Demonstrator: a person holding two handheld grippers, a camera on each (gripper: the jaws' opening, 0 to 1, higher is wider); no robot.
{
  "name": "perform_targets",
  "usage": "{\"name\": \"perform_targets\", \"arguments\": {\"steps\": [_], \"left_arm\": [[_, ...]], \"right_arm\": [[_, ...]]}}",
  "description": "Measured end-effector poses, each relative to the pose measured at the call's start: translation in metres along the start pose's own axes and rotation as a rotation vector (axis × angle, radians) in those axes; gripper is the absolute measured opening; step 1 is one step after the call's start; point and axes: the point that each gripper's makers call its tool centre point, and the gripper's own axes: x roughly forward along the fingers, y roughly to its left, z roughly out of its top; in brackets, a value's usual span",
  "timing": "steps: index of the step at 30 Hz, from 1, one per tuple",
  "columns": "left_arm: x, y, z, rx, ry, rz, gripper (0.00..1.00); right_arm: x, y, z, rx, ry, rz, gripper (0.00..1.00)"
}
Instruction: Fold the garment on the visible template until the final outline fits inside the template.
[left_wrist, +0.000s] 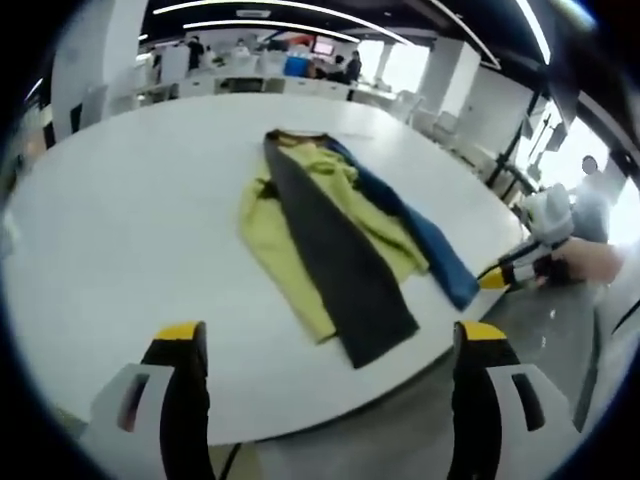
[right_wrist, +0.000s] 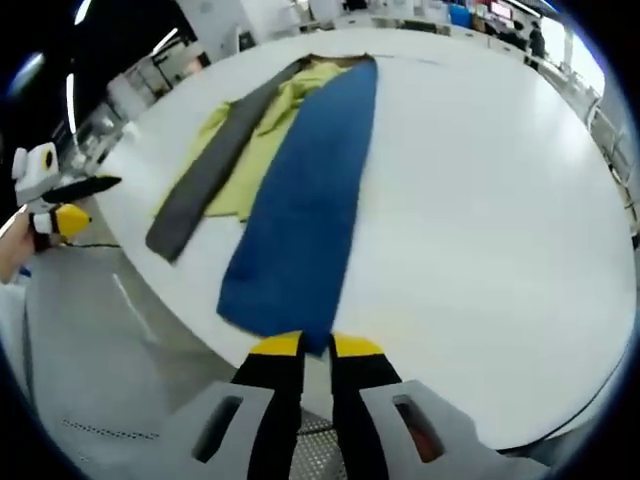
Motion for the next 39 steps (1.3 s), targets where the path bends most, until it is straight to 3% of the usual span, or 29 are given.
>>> {"name": "perform_targets", "arguments": {"steps": [7, 11, 16, 24, 39], "left_arm": [[0.000, -0.002, 0.000, 0.005, 0.000, -0.012, 0.98], [0.000, -0.002, 0.000, 0.005, -0.001, -0.013, 0.97], [-0.001, 0.000, 0.001, -0.010, -0.008, -0.012, 0.97], [-0.001, 0.002, 0.002, -0.025, -0.016, -0.004, 0.97], [0.000, 0.001, 0.001, -0.025, -0.007, -0.007, 0.97]], "right_arm": [[-0.003, -0.002, 0.003, 0.011, -0.016, -0.010, 0.02], [-0.012, -0.004, 0.011, -0.018, -0.059, -0.021, 0.02], [-0.037, -0.033, 0.014, -0.233, -0.022, -0.119, 0.02], [-0.080, -0.081, 0.036, -0.184, -0.051, -0.192, 0.02], [-0.112, -0.126, 0.058, -0.221, -0.060, -0.274, 0.02]]}}
